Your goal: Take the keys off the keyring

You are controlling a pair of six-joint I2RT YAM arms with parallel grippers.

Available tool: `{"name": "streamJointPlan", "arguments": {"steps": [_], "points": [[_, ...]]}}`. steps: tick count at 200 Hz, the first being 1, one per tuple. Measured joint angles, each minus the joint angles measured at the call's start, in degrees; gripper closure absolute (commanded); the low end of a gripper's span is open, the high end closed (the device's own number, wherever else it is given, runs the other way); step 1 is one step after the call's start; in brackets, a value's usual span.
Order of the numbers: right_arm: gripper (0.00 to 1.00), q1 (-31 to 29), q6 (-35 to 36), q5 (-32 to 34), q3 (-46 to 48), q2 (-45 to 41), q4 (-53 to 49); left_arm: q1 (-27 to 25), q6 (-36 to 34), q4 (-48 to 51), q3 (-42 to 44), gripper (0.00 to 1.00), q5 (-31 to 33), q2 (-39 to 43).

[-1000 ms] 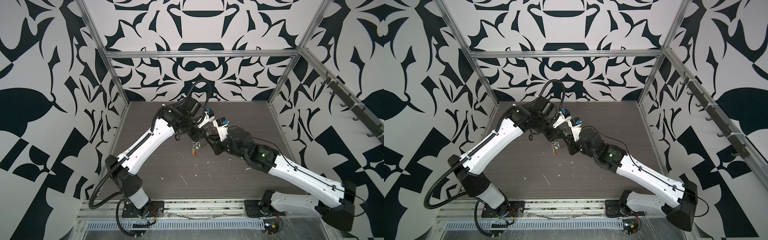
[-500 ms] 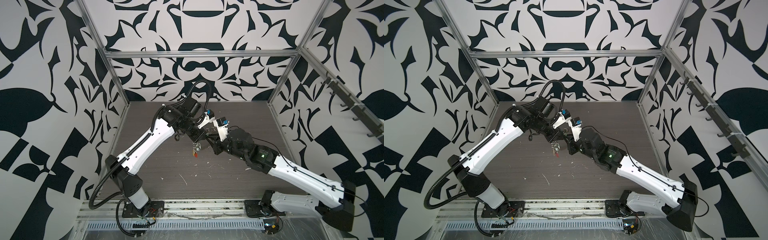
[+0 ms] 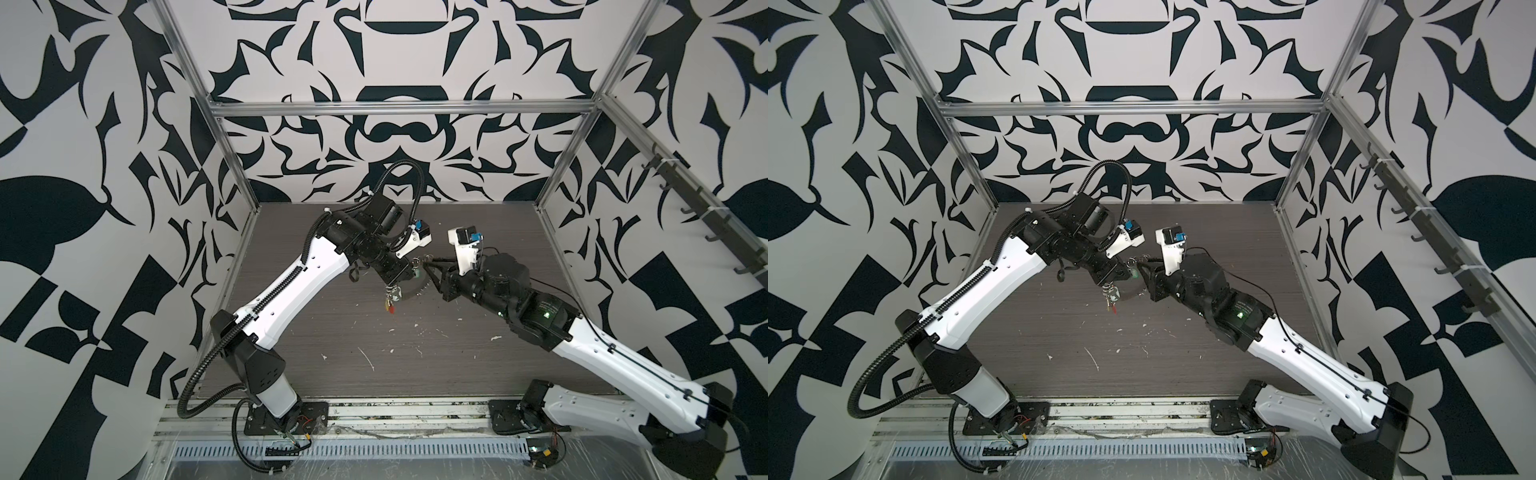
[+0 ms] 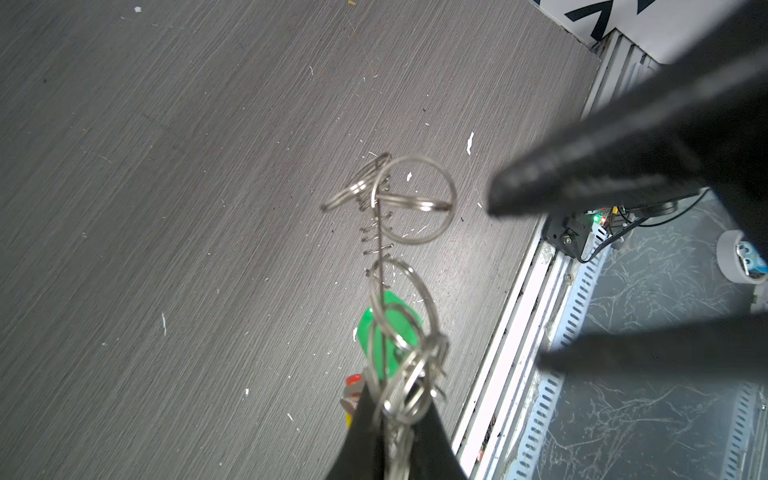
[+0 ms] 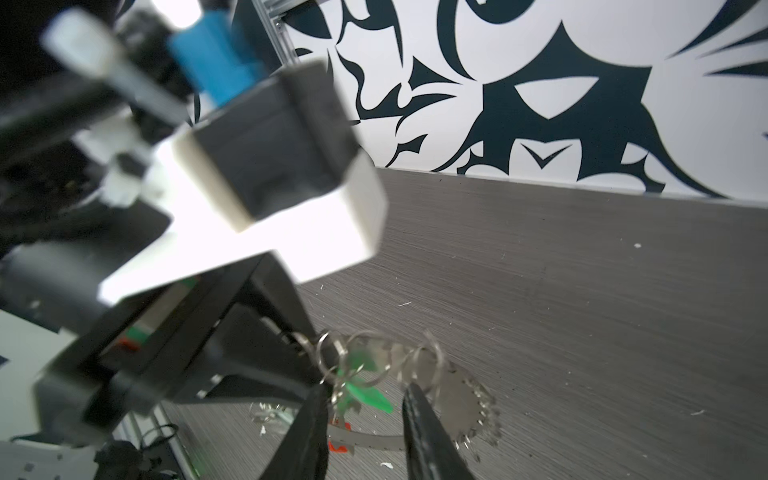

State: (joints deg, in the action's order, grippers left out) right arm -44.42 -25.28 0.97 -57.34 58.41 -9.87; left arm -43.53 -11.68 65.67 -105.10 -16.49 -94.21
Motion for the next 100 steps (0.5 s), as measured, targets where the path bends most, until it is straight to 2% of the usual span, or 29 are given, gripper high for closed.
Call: {"name": "streamJointPlan", "arguments": {"steps": [35, 65, 100], "points": [[0.74, 7.4, -6.2, -9.5, 3.3, 1.0, 4.7, 0.0, -0.4, 0.2, 0.0, 1.0, 0.4, 0.0], [0.73, 8.1, -9.2, -14.7, 3.8, 1.2, 6.4, 0.0, -0.8, 0.2, 0.0, 1.0, 0.4, 0.0], [0.73, 8.2, -10.8, -16.2, 4.0, -0.6, 6.3, 0.0, -1.5, 0.2, 0.0, 1.0, 0.3, 0.0]]}}
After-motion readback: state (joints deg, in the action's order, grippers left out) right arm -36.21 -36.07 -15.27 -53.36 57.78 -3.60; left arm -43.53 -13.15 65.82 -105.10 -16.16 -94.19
